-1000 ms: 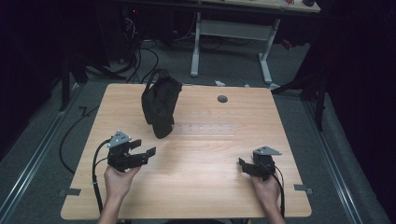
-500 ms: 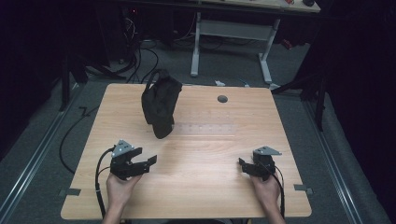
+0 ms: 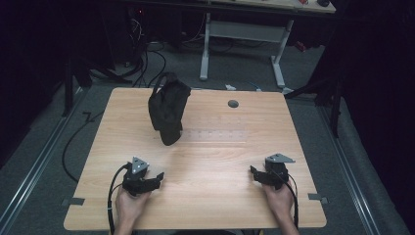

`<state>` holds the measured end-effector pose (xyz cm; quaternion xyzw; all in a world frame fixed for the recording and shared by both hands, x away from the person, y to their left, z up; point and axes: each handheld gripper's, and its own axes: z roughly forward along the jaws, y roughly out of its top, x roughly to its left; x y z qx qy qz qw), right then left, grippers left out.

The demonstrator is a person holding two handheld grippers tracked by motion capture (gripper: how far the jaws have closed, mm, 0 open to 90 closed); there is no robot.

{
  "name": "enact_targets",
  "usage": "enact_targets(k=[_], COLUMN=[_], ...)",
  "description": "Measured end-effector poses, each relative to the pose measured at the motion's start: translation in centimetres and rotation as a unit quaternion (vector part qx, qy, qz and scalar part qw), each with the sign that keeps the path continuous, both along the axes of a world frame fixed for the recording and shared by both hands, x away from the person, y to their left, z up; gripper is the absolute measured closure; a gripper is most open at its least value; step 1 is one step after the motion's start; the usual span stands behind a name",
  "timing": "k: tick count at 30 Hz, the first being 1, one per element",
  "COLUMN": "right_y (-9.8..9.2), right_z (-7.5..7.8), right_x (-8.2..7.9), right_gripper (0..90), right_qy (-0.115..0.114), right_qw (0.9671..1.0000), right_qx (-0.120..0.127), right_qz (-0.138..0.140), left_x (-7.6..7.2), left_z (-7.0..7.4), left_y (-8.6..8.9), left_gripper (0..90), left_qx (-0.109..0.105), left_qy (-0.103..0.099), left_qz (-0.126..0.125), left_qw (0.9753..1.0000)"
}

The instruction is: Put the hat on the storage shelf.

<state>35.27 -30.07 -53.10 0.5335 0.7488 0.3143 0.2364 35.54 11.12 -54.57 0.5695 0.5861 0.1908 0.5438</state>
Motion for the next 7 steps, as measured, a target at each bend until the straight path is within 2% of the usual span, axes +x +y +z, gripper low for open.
enact_targets(k=[2,7], right_y=[0.02,0.04], right_z=[0.0,0.0], right_x=[0.0,0.01], right_gripper=[31.2,31.2], right_qy=[0.0,0.0], right_qw=[1.0,1.0], right_qx=[0.0,0.001], right_qz=[0.001,0.001], left_x=[-0.07,-0.07], left_z=[-0.08,-0.09], left_y=[-0.18,-0.21], left_gripper=[28.7,28.0], left_qx=[0.01,0.01], left_qy=[-0.002,-0.001], left_qz=[0.0,-0.001], left_qw=[0.9999,0.9999])
